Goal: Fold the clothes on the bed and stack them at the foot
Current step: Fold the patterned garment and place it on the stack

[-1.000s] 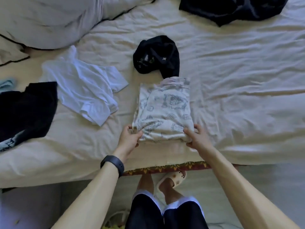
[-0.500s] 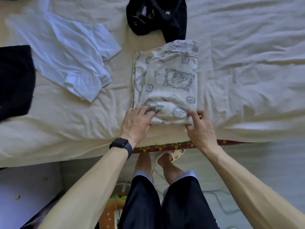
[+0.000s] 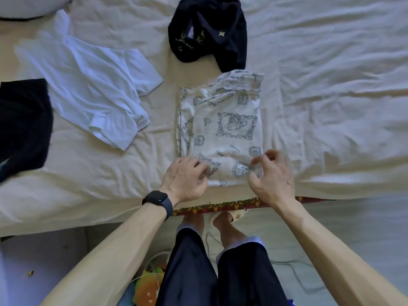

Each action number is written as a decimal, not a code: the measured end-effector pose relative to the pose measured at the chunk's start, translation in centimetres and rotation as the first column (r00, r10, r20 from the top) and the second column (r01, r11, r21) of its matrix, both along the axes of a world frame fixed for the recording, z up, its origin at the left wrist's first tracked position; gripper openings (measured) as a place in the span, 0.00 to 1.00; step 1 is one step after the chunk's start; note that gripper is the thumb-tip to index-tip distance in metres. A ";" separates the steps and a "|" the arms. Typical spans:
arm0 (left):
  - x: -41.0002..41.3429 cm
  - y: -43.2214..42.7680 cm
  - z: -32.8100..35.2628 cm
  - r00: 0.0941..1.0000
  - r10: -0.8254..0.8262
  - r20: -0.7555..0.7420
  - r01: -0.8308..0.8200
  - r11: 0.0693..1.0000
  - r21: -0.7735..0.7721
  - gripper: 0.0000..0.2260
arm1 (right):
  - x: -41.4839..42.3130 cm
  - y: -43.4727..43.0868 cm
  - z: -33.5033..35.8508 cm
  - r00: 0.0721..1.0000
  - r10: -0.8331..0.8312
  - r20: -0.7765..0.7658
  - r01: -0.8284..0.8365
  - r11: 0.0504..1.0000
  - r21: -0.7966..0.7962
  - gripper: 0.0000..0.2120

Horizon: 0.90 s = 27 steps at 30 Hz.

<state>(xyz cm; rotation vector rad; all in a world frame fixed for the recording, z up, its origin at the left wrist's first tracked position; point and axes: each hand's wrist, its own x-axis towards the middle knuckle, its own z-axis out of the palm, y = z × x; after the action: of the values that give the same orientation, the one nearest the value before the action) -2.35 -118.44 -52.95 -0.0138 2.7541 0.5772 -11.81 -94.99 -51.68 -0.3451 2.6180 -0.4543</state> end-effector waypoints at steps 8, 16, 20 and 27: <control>-11.7 1.0 -4.4 0.993 -0.121 0.013 0.122 0.984 -0.132 0.31 | -10.4 -8.3 -3.6 0.988 0.023 -0.154 -0.032 0.998 -0.056 0.28; -13.2 -5.1 -10.6 0.997 0.075 -0.025 -0.079 0.973 -0.215 0.28 | -14.6 -9.3 -10.3 0.980 0.191 -0.062 -0.180 0.972 0.149 0.32; -10.1 -2.5 -7.7 0.898 0.440 0.003 -0.436 0.892 -0.116 0.32 | -10.1 -6.6 -6.7 0.978 -0.209 0.014 0.209 0.969 -0.129 0.35; 1.1 2.7 -1.8 0.168 0.862 0.478 -0.977 0.081 0.197 0.34 | -1.0 -0.4 -2.4 0.492 -0.423 0.761 0.731 0.675 -0.097 0.20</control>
<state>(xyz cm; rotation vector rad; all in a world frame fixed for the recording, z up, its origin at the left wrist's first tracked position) -1.22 -115.71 -54.73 -1.7687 1.8534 1.4177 -12.86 -95.39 -54.11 0.5797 1.7760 -1.1383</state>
